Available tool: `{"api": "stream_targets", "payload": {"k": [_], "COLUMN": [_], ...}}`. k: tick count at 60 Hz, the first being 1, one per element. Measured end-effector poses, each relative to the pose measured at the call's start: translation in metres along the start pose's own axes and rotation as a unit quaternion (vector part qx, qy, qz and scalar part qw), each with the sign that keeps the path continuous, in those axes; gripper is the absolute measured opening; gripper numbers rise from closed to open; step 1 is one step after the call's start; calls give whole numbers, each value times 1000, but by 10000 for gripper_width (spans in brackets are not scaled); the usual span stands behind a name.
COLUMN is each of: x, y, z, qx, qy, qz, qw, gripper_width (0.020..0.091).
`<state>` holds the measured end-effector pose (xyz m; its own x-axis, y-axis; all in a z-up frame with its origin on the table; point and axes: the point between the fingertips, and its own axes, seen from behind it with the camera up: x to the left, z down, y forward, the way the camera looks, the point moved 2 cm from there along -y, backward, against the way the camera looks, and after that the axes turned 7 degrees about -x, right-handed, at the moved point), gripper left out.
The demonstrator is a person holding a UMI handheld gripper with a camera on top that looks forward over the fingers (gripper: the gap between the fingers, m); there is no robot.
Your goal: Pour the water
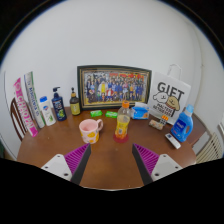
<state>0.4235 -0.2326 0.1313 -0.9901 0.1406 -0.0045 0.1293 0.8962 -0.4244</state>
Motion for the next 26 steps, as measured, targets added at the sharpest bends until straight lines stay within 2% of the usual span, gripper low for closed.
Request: {"api": "stream_targets", "payload": {"k": [11, 26], "x": [9, 6], "y": [-66, -100], "z": [10, 12], "qx": [-1, -13], "qy": [-2, -17], "qz": [5, 20], "qw": [1000, 1000], "gripper_width": [855, 857]}}
